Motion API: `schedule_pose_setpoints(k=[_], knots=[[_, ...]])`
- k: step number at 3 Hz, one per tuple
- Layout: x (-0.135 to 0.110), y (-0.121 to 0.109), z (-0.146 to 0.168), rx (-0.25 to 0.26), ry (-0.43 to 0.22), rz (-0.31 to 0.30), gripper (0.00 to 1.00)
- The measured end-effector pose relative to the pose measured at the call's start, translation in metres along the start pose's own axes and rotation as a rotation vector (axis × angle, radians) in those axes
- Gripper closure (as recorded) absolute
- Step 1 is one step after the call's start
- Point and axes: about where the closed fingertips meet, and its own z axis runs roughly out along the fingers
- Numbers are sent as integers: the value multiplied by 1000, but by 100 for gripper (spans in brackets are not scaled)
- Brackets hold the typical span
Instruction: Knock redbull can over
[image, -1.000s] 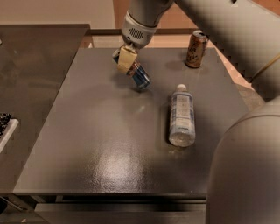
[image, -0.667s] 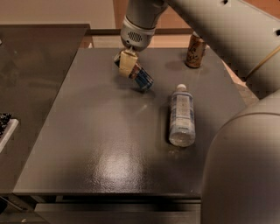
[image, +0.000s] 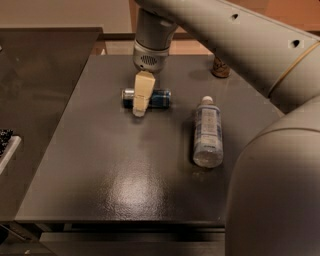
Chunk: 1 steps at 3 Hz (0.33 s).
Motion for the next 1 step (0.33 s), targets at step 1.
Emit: schedule_pose_setpoints(k=[1], knots=[[0, 0, 0, 0, 0, 0, 0]])
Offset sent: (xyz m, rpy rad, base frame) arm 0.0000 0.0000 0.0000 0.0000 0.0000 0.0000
